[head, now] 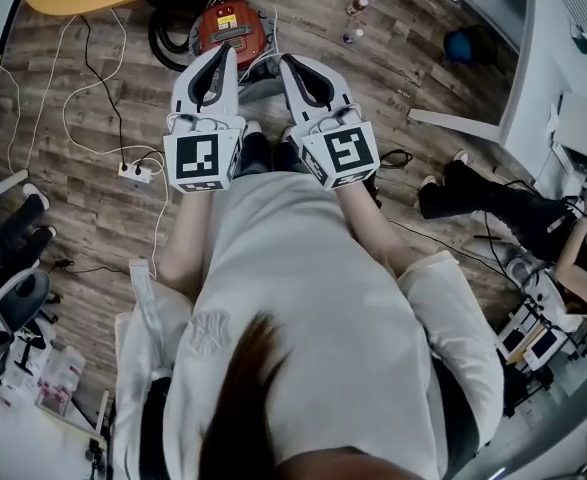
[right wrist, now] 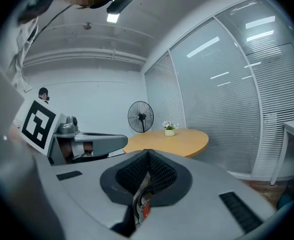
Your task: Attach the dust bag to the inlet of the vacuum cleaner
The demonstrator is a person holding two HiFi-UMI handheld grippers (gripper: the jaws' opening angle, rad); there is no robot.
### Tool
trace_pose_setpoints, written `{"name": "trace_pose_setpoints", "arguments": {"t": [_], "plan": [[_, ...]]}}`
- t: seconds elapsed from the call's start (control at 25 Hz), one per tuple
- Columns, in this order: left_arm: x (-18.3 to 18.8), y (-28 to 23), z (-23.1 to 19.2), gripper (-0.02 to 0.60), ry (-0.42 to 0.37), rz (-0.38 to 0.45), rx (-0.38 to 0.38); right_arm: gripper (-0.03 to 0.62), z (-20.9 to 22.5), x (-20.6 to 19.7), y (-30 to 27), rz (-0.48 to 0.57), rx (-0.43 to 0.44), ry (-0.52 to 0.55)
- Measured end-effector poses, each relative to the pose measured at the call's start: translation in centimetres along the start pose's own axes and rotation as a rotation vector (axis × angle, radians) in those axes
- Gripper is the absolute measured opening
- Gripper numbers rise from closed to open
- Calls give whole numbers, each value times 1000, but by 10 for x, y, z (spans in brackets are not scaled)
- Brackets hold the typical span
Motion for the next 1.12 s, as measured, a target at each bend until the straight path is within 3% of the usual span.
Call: {"name": "trace_pose_setpoints", "arguments": {"t": [0.28, 1.12], "plan": [[17, 15, 8, 17, -32, 21, 13, 5, -10, 13, 12, 29, 14, 4], [13, 28, 38, 17, 18, 25, 27, 5, -14, 16, 26, 8, 39, 50]]}}
Point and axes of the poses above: the fingertips, and each gripper's own axes: y backward along the fingers, z to its right, x out of its top, the point moved 6 cm from there along y, backward along the fingers, and after that the axes turned 13 degrees about z, right-handed, at the moved point
